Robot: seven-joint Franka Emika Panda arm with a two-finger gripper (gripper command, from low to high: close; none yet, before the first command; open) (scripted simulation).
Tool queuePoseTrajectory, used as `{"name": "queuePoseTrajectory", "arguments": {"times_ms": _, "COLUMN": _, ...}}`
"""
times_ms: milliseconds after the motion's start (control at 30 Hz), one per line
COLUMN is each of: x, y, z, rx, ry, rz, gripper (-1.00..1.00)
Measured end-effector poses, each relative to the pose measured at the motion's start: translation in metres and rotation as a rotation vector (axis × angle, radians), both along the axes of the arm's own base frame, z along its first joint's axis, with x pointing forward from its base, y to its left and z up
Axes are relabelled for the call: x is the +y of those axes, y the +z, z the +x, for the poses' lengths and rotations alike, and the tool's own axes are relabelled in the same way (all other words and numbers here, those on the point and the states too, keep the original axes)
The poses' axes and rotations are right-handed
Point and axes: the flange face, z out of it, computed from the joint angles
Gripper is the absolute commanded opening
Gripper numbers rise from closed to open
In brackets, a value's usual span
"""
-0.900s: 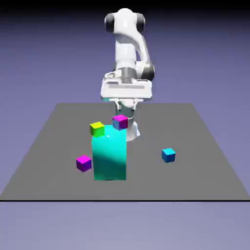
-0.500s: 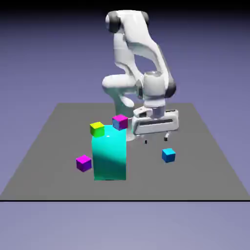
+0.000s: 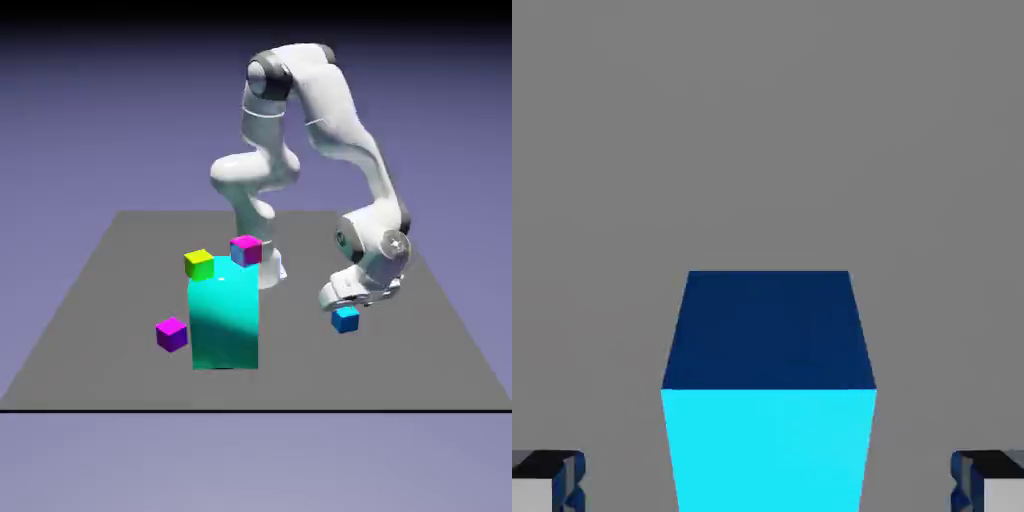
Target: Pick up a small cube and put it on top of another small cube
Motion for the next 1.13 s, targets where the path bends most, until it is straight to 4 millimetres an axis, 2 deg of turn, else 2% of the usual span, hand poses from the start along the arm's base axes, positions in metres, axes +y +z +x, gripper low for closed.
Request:
{"name": "queuePoseTrajectory", "arguments": {"times_ms": 33, "x": -0.001, "y": -0.006, "z": -0.003, "rx": 0.0, "ry": 0.0, "rz": 0.0, "gripper": -1.0}}
{"name": "queuePoseTrajectory", "arguments": {"times_ms": 100, "x": -0.001, "y": -0.006, "z": -0.003, "rx": 0.0, "ry": 0.0, "rz": 0.001, "gripper": -1.0}}
{"name": "queuePoseTrajectory", "arguments": {"times_ms": 233, "x": 0.007, "y": 0.051, "z": 0.02, "rx": 0.001, "ry": -0.002, "rz": 0.002, "gripper": -1.0}}
{"name": "queuePoseTrajectory", "arguments": {"times_ms": 267, "x": -0.002, "y": 0.066, "z": 0.031, "rx": -0.001, "ry": -0.03, "rz": -0.002, "gripper": -1.0}}
{"name": "queuePoseTrajectory", "arguments": {"times_ms": 367, "x": -0.055, "y": 0.113, "z": 0.071, "rx": -0.009, "ry": -0.181, "rz": -0.02, "gripper": -1.0}}
{"name": "queuePoseTrajectory", "arguments": {"times_ms": 400, "x": -0.082, "y": 0.13, "z": 0.085, "rx": -0.01, "ry": -0.252, "rz": -0.024, "gripper": -1.0}}
{"name": "queuePoseTrajectory", "arguments": {"times_ms": 433, "x": -0.095, "y": 0.146, "z": 0.09, "rx": -0.011, "ry": -0.284, "rz": -0.028, "gripper": -1.0}}
{"name": "queuePoseTrajectory", "arguments": {"times_ms": 533, "x": -0.159, "y": 0.197, "z": 0.105, "rx": -0.011, "ry": -0.442, "rz": -0.032, "gripper": -1.0}}
{"name": "queuePoseTrajectory", "arguments": {"times_ms": 667, "x": -0.234, "y": 0.264, "z": 0.099, "rx": -0.007, "ry": -0.623, "rz": -0.024, "gripper": -1.0}}
{"name": "queuePoseTrajectory", "arguments": {"times_ms": 800, "x": -0.308, "y": 0.329, "z": 0.067, "rx": 0.0, "ry": -0.813, "rz": 0.001, "gripper": -1.0}}
{"name": "queuePoseTrajectory", "arguments": {"times_ms": 867, "x": -0.309, "y": 0.331, "z": 0.066, "rx": 0.0, "ry": -0.817, "rz": 0.002, "gripper": -1.0}}
{"name": "queuePoseTrajectory", "arguments": {"times_ms": 1033, "x": -0.298, "y": 0.27, "z": 0.044, "rx": 0.0, "ry": -0.817, "rz": 0.002, "gripper": -1.0}}
{"name": "queuePoseTrajectory", "arguments": {"times_ms": 1067, "x": -0.297, "y": 0.268, "z": 0.043, "rx": 0.0, "ry": -0.817, "rz": 0.002, "gripper": 1.0}}
{"name": "queuePoseTrajectory", "arguments": {"times_ms": 1133, "x": -0.297, "y": 0.268, "z": 0.043, "rx": 0.0, "ry": -0.816, "rz": 0.0, "gripper": 1.0}}
